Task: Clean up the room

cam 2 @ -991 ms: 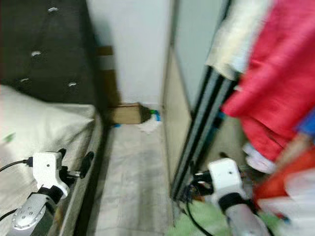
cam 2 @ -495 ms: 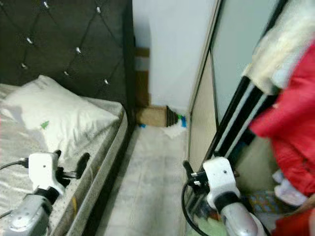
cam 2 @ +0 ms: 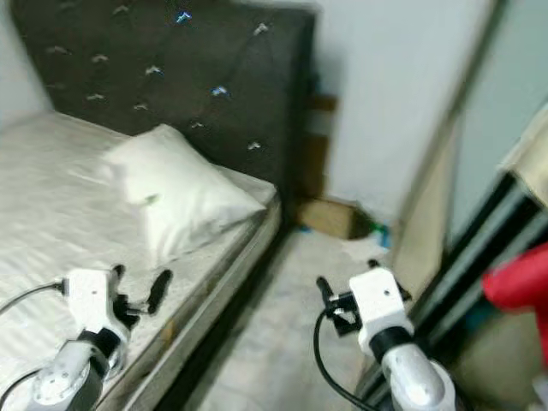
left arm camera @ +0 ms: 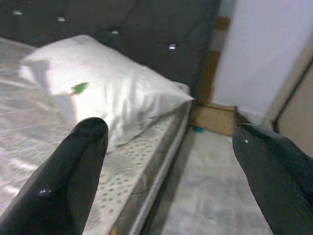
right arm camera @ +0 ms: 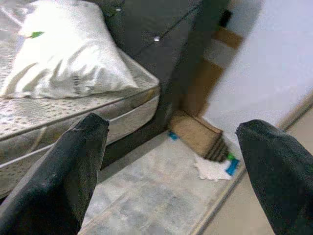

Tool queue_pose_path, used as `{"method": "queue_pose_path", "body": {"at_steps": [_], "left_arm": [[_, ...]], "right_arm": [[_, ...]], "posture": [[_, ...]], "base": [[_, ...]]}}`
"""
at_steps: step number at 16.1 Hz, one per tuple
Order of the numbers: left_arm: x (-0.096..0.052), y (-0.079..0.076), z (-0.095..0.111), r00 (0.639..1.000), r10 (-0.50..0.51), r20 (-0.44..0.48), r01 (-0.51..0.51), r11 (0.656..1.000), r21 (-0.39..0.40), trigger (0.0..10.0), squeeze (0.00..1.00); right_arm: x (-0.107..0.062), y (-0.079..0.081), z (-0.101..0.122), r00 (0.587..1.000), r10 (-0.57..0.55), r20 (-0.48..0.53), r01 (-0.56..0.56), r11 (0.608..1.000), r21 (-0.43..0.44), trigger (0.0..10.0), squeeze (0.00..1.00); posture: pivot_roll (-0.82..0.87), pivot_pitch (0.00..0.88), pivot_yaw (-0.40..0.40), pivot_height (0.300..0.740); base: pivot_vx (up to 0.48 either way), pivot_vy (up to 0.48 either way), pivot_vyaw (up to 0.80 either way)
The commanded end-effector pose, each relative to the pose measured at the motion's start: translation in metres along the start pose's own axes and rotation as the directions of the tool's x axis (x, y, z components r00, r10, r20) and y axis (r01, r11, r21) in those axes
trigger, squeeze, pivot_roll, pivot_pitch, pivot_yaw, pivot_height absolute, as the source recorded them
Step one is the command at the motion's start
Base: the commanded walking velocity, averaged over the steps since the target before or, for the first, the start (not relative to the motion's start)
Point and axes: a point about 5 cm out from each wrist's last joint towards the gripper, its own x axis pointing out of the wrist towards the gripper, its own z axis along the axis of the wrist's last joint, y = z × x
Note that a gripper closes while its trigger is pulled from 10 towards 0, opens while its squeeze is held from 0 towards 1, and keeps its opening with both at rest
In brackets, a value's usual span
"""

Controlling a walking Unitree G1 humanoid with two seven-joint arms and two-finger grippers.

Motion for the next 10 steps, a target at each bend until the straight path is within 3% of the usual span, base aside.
{"method": "queue_pose_path", "body": {"at_steps": [1,10], "left_arm": [[0.001,0.005,0.004,1.000,0.018,0.011,-0.018,1.000,0.016,10.0,0.00],[0.001,0.003,0.006,1.000,-0.008,0.022,0.007,1.000,0.022,10.0,0.00]], "right_arm": [[0.003,0.000,0.003,1.000,0.009,0.017,-0.009,1.000,-0.004,10.0,0.00],[0.019,0.003,0.007,0.998,0.039,0.049,-0.038,0.999,-0.006,10.0,0.00]], "posture": [[0.01,0.000,-0.065,0.740],[0.03,0.000,-0.068,0.740]], "base": [[0.000,0.000,0.80],[0.000,0.000,0.80]]}}
